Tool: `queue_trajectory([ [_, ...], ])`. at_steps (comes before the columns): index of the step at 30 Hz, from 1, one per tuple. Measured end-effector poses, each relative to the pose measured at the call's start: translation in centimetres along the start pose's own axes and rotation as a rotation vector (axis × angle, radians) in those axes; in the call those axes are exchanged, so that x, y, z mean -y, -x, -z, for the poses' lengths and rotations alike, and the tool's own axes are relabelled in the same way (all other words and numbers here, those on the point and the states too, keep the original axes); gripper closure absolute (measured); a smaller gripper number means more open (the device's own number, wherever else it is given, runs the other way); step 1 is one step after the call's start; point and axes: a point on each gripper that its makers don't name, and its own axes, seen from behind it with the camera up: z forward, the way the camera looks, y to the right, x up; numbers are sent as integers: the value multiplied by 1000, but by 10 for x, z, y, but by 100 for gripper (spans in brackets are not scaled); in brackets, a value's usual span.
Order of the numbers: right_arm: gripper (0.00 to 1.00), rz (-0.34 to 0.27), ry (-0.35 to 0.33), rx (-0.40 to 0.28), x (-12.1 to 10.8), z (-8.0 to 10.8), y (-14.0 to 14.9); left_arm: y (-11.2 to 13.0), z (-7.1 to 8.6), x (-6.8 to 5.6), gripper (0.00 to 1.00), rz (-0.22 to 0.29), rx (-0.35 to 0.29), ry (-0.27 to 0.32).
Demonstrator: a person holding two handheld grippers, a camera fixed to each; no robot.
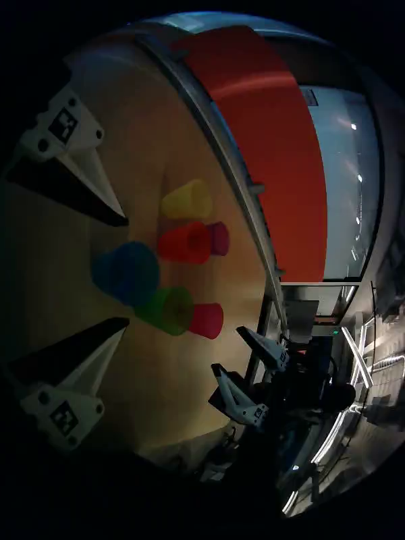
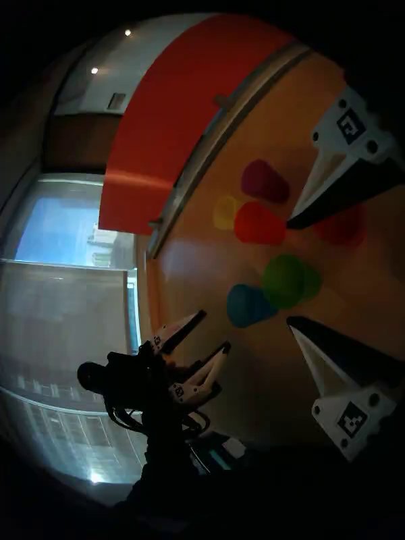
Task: Pour water
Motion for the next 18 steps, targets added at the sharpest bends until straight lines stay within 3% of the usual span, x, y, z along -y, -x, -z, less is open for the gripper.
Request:
queue_trajectory([
  [18, 1, 11, -45, 58, 4, -25, 22, 28, -28, 0, 0, -21, 82, 14],
])
